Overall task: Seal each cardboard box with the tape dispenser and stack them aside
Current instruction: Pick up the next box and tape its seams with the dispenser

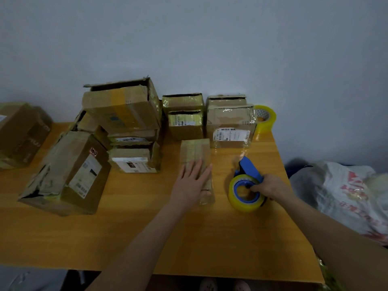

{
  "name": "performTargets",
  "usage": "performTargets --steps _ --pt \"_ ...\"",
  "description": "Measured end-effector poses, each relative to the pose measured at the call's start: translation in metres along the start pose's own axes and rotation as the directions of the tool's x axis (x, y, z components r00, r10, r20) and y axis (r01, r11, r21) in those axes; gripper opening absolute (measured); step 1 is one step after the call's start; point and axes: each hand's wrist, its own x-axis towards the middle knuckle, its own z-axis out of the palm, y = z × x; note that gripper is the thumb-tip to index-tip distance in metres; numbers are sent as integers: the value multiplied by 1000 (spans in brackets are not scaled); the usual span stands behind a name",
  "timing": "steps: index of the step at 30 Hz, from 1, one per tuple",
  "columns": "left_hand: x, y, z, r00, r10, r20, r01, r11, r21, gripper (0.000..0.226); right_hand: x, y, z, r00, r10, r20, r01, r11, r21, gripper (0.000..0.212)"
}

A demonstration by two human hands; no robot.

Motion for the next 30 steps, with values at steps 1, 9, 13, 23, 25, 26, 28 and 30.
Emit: performTargets --steps 1,9,13,23,25,26,28,30 --pt "1 0 0 1000 -2 -8 2 1000 -7 83 1 -1 -2 1000 -2 13 1 999 44 30" --pt "-2 -5 -17 999 7 50 5 974 -228 103 -12 -23 -27 991 -132 2 123 927 354 42" --pt "2 -4 -57 916 -399 -46 156 459 -875 86 -34 -46 -63 930 -368 -20 351 866 355 50" --pt "-8 -17 -85 899 -291 328 229 -327 -917 53 -94 -83 -87 691 -721 58 705 689 165 72" --pt "-15 -22 -83 903 -312 295 195 -314 -929 40 -95 -85 -84 651 -752 97 741 659 129 72" --pt "-19 -24 -81 905 -323 277 183 -290 -939 34 -95 -86 -82 635 -764 113 757 645 103 71" --pt "-24 -26 -77 899 -358 252 182 -219 -959 24 -93 -87 -77 616 -777 127 780 625 36 71" --pt "-28 -26 -73 883 -401 243 198 -151 -968 18 -90 -89 -73 601 -788 132 796 605 -13 71"
